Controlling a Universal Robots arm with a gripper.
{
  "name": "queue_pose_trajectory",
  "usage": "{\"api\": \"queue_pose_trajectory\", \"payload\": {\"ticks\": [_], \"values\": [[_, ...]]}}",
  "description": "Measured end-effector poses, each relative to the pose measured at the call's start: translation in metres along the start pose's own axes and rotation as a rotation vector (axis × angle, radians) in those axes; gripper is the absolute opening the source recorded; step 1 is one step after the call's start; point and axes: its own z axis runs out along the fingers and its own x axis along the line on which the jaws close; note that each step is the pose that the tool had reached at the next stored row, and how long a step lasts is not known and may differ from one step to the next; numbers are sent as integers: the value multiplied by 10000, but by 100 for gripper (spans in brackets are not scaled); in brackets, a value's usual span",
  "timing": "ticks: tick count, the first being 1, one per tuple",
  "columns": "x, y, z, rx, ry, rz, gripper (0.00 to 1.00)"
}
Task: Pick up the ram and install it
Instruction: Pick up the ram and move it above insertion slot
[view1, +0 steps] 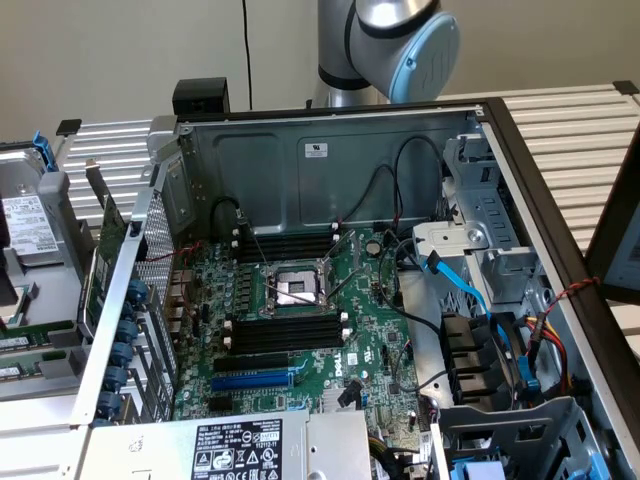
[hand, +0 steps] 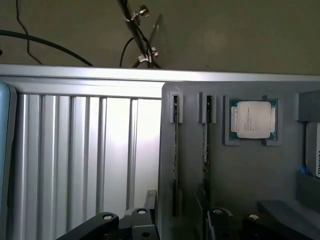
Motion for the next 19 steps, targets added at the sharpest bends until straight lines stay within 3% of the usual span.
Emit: {"api": "queue_pose_trajectory", "payload": {"ticks": [19], "values": [[-56,40,338,-2,-33,79,42]]}}
